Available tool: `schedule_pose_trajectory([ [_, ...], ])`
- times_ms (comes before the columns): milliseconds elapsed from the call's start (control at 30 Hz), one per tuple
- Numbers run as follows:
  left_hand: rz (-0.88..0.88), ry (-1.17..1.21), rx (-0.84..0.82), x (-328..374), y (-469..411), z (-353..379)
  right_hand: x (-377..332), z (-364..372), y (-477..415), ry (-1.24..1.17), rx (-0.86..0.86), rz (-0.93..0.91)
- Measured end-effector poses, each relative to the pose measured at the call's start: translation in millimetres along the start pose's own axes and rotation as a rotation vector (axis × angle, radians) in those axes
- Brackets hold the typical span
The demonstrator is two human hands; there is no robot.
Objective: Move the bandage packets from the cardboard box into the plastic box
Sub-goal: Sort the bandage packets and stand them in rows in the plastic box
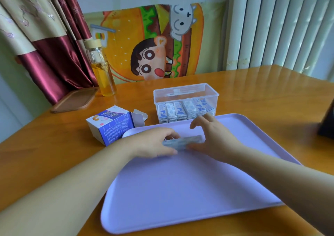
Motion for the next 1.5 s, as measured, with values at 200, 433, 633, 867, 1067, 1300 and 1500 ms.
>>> schedule_pose_trajectory([
  [200, 0.035, 0.077, 0.279, -7, 12, 10, 5, 6, -5, -0.139, -0.086, 0.092],
  [433, 0.037, 0.135, 0.414, 0, 5, 28, -6, 3, 0, -0.149, -0.091, 0.022],
  [633, 0.075, 0.131, 0.433, 5, 6, 36, -5, 1, 6, -0.183, -0.065, 0.052],
  [867, 0.053, -0.011, 0.391, 8, 4, 39, -3, 3, 2, -0.246, -0.082, 0.063],
  [1067, 0.018, -0.066, 0.453, 19, 2, 13, -11, -18, -14, -0.519, 0.051, 0.067],
  [1300, 0.059, 0.181, 0.569, 36, -16, -42, -31, -52, -56, -0.673, 0.195, 0.03],
  [1500, 0.113, 0.371, 0.589, 37, -54, -100, -40, -76, -120, -0.517, 0.359, -0.08],
])
Point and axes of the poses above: each hand's wrist, its own y-axis away from the middle knuckle, its own z-axis out of the palm, x = y × z, the point moved 3 cm from there along -y, towards the middle knuckle, and after that the axes turned 2 degrees about x, right-handed, at the moved point
